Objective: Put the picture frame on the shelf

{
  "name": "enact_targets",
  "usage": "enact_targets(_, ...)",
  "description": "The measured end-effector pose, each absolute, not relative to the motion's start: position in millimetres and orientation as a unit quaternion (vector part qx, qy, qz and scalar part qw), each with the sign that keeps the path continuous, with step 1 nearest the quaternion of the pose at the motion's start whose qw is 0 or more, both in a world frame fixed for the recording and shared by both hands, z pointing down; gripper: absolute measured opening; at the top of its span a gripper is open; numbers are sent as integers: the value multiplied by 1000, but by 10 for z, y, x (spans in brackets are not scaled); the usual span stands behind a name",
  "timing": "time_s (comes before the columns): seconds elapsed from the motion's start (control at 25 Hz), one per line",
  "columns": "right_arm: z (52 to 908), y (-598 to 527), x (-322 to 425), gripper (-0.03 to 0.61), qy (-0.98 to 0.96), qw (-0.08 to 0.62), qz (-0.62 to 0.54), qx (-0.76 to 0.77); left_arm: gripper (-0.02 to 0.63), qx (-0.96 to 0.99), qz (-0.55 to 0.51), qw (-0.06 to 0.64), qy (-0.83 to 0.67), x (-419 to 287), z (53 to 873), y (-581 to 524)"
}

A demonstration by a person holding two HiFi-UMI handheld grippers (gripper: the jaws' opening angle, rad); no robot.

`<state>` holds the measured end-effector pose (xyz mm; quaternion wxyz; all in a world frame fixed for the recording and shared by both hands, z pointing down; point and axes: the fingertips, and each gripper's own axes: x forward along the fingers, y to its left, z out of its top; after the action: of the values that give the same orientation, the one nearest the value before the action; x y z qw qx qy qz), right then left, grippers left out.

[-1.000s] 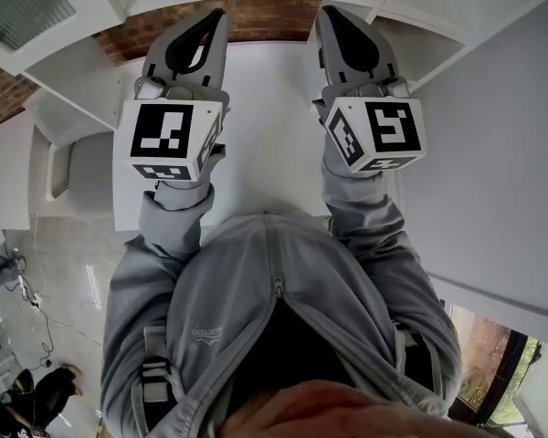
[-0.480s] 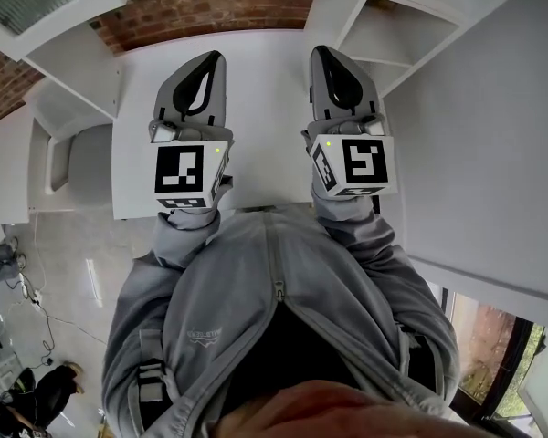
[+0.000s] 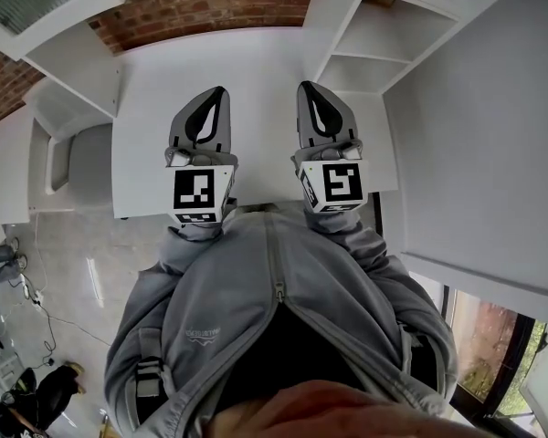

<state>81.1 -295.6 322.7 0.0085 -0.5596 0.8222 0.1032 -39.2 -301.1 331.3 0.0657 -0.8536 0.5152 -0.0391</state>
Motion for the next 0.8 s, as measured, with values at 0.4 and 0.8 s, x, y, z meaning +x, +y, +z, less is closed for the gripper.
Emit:
enact_targets(0.4,3284,-2935,817,26,826,13,93,-555,8,-858,-42,60,509,-329,3365,-2971)
enact_targets(0.8,3247,-2976,760,26,831,13,96,-548,8,-859,-42,57,507,-340,3384,-2997)
